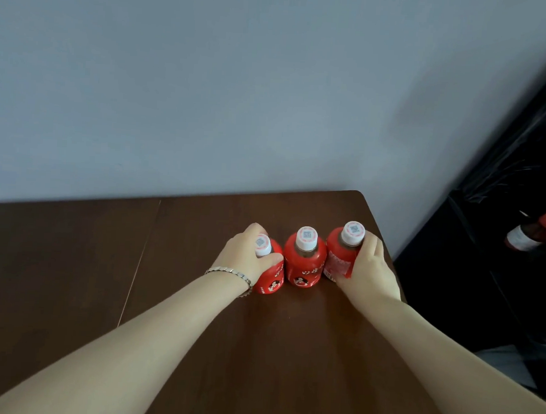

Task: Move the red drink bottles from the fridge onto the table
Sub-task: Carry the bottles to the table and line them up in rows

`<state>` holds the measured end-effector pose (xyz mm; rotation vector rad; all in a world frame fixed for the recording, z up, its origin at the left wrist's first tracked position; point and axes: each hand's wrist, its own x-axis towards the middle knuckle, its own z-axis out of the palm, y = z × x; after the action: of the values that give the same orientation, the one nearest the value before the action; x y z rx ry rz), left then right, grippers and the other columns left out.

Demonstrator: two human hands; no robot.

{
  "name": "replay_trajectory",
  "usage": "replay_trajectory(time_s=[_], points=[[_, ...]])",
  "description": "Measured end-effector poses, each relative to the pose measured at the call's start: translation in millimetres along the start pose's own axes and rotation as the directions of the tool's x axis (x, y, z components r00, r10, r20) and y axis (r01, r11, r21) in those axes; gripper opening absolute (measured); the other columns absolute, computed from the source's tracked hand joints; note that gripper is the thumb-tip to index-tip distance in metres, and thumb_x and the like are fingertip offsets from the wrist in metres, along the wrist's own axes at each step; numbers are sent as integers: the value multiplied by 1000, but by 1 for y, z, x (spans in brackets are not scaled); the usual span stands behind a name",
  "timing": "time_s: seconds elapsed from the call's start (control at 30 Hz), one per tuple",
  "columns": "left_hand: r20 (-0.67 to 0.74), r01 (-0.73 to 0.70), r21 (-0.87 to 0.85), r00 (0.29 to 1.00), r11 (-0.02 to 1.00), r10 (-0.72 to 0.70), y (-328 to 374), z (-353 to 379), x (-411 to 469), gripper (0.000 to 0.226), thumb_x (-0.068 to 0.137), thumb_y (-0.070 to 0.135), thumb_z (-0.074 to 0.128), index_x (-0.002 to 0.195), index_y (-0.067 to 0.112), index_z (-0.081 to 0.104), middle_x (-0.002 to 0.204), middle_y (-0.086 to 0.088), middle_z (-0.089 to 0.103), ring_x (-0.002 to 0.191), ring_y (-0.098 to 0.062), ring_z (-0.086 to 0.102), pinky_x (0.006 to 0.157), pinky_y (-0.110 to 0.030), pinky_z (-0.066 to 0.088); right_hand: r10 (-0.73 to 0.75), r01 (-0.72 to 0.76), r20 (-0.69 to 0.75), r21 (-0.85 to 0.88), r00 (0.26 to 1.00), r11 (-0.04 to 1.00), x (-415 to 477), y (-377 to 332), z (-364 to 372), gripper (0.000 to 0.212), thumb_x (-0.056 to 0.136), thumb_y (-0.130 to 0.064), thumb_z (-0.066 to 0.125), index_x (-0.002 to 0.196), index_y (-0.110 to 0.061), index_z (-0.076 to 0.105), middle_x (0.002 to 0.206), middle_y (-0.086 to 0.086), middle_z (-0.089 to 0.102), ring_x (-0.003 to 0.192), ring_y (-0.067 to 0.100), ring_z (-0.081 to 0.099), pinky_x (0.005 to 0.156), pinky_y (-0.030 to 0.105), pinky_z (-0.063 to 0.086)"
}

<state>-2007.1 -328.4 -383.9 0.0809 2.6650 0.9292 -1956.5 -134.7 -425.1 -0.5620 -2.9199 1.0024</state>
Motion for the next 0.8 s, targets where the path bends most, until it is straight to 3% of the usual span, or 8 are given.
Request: replay_trajectory(time_s=[0.07,0.17,0.27,0.4,0.5,0.57,0.67,0.8], points=[[8,10,-17,1000,1000,-10,0,1,0,44,80,33,68,115,19,44,103,-2,53,82,-23,56,74,-33,49,4,-4,32,-12,999,1000,0,-2,-2,80,78,-26,73,139,-15,24,146,3,31,115,33,54,85,40,47],[-57,46,-40,997,998,-49,2,5,-5,69,79,27,71,135,20,31,128,-10,45,109,-27,53,93,-33,41,74,-63,151,-77,986,995,-6,-9,-12,93,79,-15,68,147,-16,5,157,2,7,129,30,43,99,38,42],[-133,146,-165,977,975,-169,6,5,-20,78,76,22,73,138,20,26,138,-13,34,113,-28,52,93,-31,39,147,-109,207,-186,967,977,-21,-16,-25,102,79,-12,67,148,-13,-8,157,6,-12,140,30,23,106,36,35],[-70,299,-79,950,951,-304,8,-9,-44,55,80,20,64,128,14,39,129,-14,40,95,-27,56,81,-29,40,177,-94,302,-270,937,958,-56,-28,-47,72,83,-23,64,144,-14,24,155,10,-6,139,31,21,102,36,43],[106,143,99,983,985,-153,16,-29,-73,3,82,19,55,80,18,58,90,-6,60,77,-19,55,71,-28,43,111,-33,272,-275,956,961,-87,-37,-65,50,87,-24,58,134,-17,42,150,7,15,134,24,30,99,33,45],[247,20,214,966,977,-74,24,-40,-96,16,82,20,52,65,17,54,71,-3,56,68,-19,53,61,-25,40,95,-20,276,-262,957,965,-112,-46,-77,39,89,-26,56,127,-20,50,138,3,37,121,18,44,93,28,47],[355,-209,366,932,907,71,40,-55,-134,15,85,23,50,79,13,59,80,-3,57,73,-19,55,65,-24,39,111,-27,279,-287,954,958,-158,-59,-95,32,89,-30,54,121,-23,54,123,-2,54,106,14,56,88,27,50],[444,-474,373,846,797,295,64,-66,-198,23,89,25,47,97,11,64,91,-4,65,85,-21,61,76,-29,48,161,-62,246,-365,956,929,-235,-70,-121,29,87,-32,54,115,-25,56,115,-3,58,101,18,58,80,27,49]])
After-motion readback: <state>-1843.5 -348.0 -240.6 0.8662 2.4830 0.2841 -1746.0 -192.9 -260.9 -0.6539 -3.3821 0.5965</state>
